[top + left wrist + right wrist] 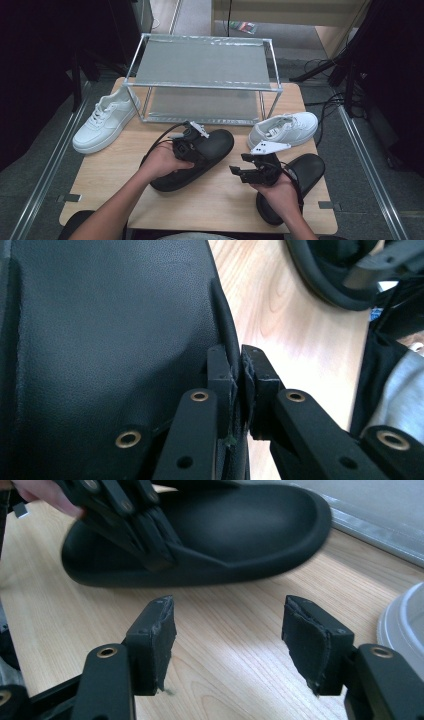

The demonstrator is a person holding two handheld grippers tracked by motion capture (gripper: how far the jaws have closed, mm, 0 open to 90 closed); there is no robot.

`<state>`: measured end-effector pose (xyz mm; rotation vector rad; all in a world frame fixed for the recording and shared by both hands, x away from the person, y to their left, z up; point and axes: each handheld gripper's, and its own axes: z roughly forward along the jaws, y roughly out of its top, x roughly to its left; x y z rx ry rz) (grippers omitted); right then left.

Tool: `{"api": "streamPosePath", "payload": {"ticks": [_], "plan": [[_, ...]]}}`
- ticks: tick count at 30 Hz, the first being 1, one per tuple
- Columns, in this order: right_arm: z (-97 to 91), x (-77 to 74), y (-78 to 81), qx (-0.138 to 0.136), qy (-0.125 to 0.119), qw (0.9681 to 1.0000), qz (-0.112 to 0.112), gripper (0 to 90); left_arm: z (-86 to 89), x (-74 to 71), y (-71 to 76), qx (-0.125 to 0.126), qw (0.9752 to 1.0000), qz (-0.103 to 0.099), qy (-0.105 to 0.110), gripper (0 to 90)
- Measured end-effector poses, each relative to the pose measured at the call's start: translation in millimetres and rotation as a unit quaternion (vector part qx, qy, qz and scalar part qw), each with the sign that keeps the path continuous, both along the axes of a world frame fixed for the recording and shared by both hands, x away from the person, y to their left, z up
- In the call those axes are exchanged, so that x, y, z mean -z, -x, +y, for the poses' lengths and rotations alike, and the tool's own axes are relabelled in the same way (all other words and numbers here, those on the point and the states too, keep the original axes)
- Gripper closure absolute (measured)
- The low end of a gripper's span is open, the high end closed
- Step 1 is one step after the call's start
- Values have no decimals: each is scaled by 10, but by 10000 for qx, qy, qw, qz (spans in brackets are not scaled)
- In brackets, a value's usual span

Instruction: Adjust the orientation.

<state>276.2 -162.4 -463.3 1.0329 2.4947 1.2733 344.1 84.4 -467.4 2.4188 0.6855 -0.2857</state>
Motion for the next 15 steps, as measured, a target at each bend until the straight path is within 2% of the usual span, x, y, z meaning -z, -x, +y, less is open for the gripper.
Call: {"api": "streamPosePath", "payload": {"ticks": [1,3,6,8,11,15], "plan": [[-10,10,-6,22,17,10000,7,393,-45,51,-22,30,9999,24,135,846],[-15,18,-12,47,11,10000,3,394,-73,99,-45,14,9997,93,221,846],[-13,35,-29,67,-8,10000,33,395,-97,182,-82,8,10000,15,82,842],[-4,48,-38,56,12,10000,51,395,-108,237,-109,-54,9999,52,95,838],[5,65,-48,36,47,10000,42,398,-113,293,-130,-134,9999,-66,47,821],[7,83,-73,-1,18,10000,49,404,-100,352,-142,-265,9996,-51,12,782]]}}
